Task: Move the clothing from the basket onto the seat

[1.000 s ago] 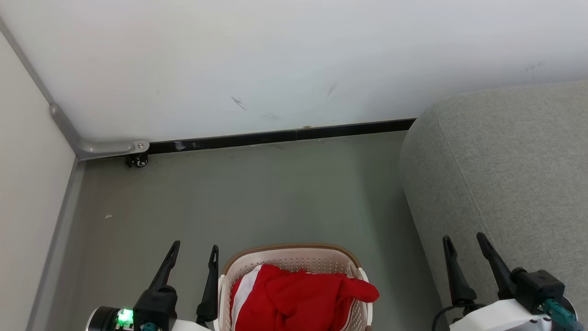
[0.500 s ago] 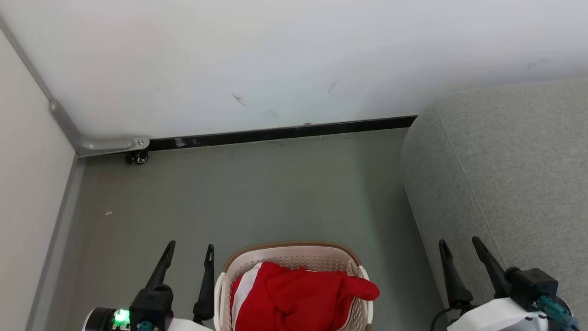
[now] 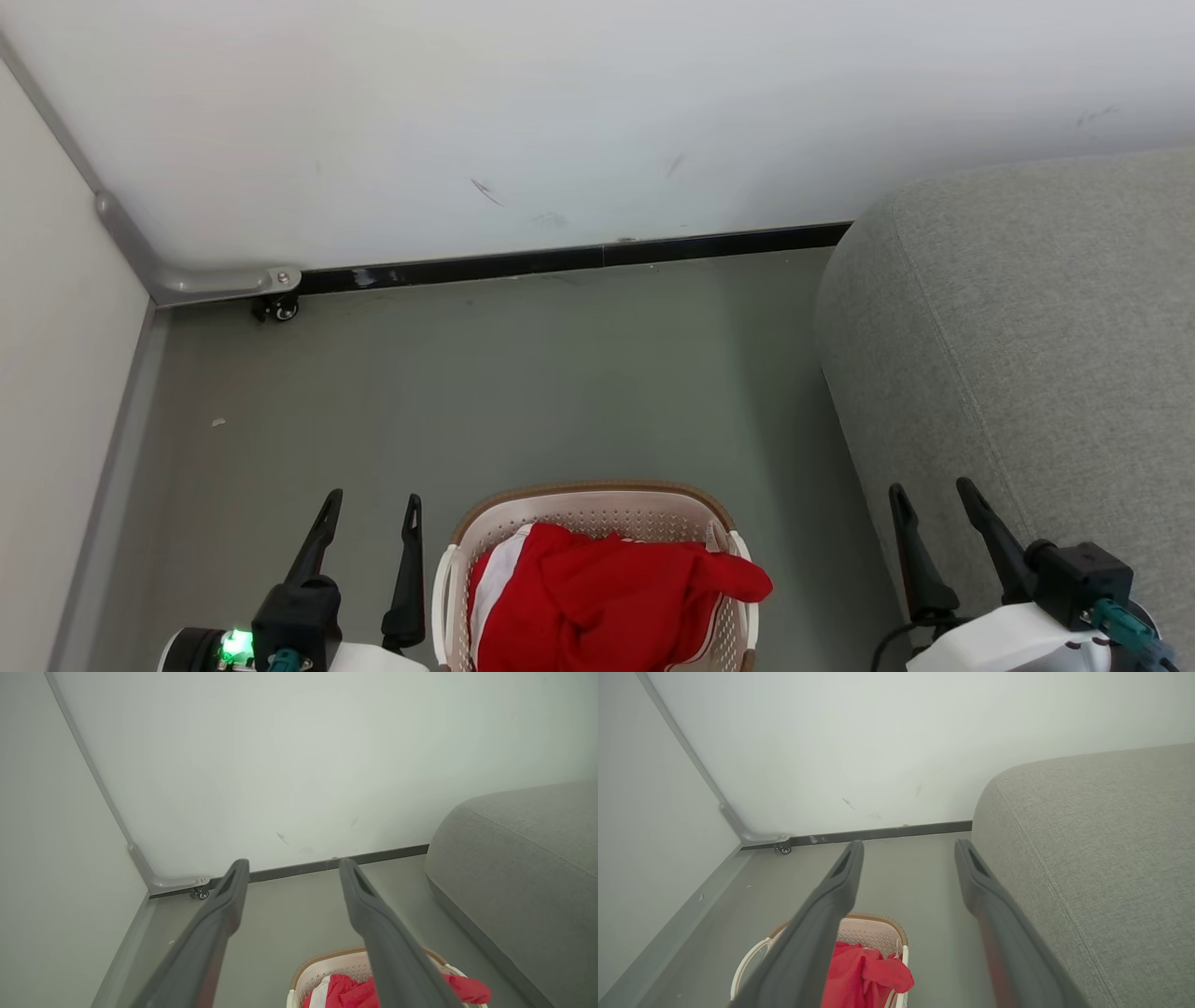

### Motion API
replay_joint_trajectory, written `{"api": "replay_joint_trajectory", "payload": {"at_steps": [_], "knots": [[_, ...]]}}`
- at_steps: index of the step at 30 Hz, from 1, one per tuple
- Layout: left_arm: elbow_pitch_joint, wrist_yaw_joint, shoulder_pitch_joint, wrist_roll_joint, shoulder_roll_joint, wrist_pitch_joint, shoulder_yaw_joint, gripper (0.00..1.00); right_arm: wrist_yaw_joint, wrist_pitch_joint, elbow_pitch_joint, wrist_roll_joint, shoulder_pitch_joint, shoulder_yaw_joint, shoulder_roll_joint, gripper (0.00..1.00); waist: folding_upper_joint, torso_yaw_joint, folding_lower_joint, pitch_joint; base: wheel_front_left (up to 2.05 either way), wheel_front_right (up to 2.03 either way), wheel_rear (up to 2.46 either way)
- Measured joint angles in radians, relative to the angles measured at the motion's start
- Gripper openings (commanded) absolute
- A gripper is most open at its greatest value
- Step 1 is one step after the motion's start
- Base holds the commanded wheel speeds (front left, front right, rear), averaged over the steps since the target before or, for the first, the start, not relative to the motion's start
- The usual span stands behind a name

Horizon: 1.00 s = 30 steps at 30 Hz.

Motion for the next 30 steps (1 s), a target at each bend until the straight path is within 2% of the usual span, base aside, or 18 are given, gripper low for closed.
{"api": "replay_joint_trajectory", "payload": {"at_steps": [12,30], "knots": [[0.035,-0.003,-0.027,0.013,0.012,0.0,-0.009,1.0,0.0,0.0,-0.011,0.01,0.0,-0.003,0.0,1.0,0.0,-0.004,0.0,0.034,0.0,0.0,0.0],[0.184,-0.07,-0.167,0.088,0.038,0.0,-0.093,1.0,0.0,-0.037,-0.067,0.011,-0.005,-0.039,0.002,1.0,0.0,-0.045,-0.0001,0.148,0.0,0.0,0.0]]}}
